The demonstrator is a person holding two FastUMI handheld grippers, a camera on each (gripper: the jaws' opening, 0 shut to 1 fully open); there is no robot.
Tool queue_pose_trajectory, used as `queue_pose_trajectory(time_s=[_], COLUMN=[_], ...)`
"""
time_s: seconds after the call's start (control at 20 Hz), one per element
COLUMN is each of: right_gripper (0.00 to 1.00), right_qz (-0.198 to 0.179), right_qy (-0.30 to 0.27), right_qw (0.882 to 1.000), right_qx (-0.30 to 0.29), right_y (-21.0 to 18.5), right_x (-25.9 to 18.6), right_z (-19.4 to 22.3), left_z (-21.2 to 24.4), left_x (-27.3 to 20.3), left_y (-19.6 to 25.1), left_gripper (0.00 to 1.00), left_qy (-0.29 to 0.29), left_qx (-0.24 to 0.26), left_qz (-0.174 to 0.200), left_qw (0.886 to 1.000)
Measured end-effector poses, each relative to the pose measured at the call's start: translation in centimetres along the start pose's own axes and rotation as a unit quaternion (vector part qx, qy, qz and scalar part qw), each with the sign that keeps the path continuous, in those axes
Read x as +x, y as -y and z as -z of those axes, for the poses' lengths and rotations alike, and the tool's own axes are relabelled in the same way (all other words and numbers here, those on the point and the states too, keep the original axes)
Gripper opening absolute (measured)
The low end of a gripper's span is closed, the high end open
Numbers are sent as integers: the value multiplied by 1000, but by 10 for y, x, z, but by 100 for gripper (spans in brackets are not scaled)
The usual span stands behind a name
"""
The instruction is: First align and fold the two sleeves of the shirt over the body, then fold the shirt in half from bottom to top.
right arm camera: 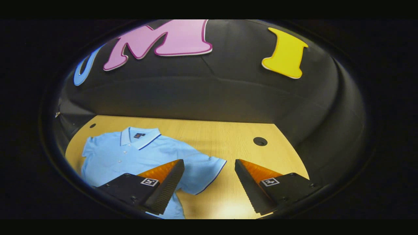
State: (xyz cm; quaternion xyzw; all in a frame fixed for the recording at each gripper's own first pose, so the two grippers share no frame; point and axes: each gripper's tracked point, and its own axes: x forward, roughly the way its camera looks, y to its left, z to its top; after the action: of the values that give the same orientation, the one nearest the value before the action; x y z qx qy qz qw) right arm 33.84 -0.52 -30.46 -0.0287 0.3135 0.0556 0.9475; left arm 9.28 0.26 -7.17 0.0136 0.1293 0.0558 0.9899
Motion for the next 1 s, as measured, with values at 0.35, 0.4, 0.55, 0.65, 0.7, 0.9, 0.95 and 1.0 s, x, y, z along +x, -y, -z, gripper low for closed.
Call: queue_pose_trajectory(time_s=[0.35,0.4,0.55,0.65,0.7,0.9,0.95,1.0], right_gripper=[98,97,96,87,78,30,14,14], right_qz=[13,7,-4,-1,-6,-13,-10,-12], right_qy=[-74,-81,-82,-82,-80,-75,-74,-72], right_qw=[997,997,996,995,995,996,996,996], right_qx=[-1,-1,35,54,52,51,48,47], right_y=[2,2,-3,-1,-3,-10,-11,-14], right_x=[70,70,74,78,76,73,73,72], right_z=[51,56,56,54,55,51,50,50], left_z=[11,9,11,14,15,22,26,30], left_x=[26,27,30,31,30,31,29,27], left_y=[4,3,-2,-3,-5,-6,-7,-9], left_gripper=[99,99,99,99,99,99,99,99], left_qy=[-20,-20,-21,-22,-23,-27,-30,-32], left_qx=[-8,-10,-12,-12,-12,-12,-13,-14], left_qz=[-3,-4,-11,-16,-19,-23,-25,-26], left_qw=[1000,1000,1000,1000,999,999,999,999])
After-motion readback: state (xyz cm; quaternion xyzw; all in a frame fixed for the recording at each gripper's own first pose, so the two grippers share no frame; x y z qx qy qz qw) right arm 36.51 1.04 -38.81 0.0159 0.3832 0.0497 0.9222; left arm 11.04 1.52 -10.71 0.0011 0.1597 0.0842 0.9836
